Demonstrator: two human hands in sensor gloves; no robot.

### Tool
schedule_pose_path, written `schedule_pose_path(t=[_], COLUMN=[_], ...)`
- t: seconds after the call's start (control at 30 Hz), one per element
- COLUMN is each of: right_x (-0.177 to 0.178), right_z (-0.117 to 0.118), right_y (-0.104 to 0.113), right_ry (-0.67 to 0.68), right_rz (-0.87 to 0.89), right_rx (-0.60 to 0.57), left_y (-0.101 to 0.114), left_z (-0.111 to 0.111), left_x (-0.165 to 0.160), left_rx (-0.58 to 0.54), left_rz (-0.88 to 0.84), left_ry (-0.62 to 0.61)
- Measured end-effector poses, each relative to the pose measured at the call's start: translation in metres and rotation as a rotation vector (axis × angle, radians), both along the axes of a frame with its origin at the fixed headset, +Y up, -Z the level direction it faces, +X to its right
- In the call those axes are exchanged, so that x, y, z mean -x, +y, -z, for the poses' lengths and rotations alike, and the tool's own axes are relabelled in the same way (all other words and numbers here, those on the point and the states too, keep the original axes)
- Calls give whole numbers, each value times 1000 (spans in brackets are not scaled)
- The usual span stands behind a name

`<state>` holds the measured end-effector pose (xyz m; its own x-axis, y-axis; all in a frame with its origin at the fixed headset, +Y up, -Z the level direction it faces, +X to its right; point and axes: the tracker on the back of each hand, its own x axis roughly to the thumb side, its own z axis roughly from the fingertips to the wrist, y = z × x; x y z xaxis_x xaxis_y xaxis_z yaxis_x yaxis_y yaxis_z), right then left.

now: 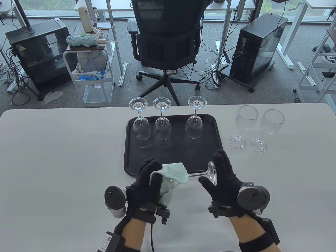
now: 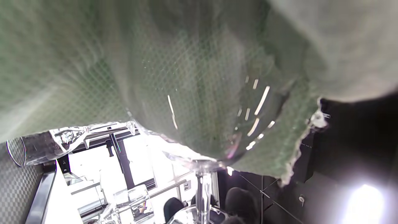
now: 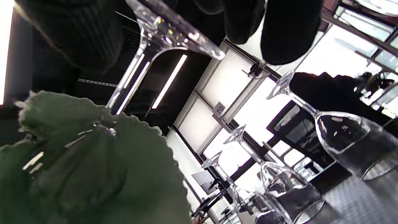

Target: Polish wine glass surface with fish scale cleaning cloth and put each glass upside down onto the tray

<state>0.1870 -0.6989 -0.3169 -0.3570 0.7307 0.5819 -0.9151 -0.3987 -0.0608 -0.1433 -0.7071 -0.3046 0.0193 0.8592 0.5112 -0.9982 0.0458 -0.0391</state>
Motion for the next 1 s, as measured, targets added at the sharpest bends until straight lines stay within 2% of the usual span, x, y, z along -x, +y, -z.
schedule_pose_path(t=[0.1,0.13,0.2,0.23,0.27,0.3,0.33,0.4,0.43,0.5,0.53,0.57,0.63,0.7,0.77,0.8,0.83,0.87,1.0], right_x=[-1,0,-1,-1,-1,0,1,1,2,2,3,3,3,2,2,3,4,4,5], right_z=[8,10,12,13,14,15,15,12,8,-1,-4,-5,-5,-2,4,4,4,3,-8], right_y=[-8,-9,-9,-10,-14,-16,-16,-11,-5,3,7,9,9,6,-1,-2,-2,0,9], right_ry=[141,113,95,77,110,201,233,160,90,-49,-52,-54,-13,20,62,106,142,121,-15], right_rz=[109,152,113,106,125,162,156,15,-136,-305,-327,-315,-180,-102,-10,20,18,-29,-285], right_rx=[100,105,124,183,327,395,364,213,11,-268,-368,-381,-300,-151,112,167,146,97,-317], left_y=[-2,-1,0,1,3,5,5,5,4,-1,-4,-5,-5,-3,1,2,3,3,-3], left_z=[0,1,-1,-1,-2,-2,-1,0,2,5,7,8,7,5,2,2,2,2,6], left_x=[-2,-4,-6,-7,-7,-5,-3,-2,0,2,1,1,0,0,0,1,3,3,4], left_rx=[14,-10,-44,-76,-111,-128,-122,-93,-51,19,53,76,71,33,-42,-56,-63,-54,56], left_rz=[-3,16,53,75,122,157,159,143,128,79,35,13,-2,32,91,105,104,94,20], left_ry=[-11,-34,-42,-42,-19,8,6,-10,-5,-64,-95,-111,-134,-118,-65,-46,-38,-53,-113])
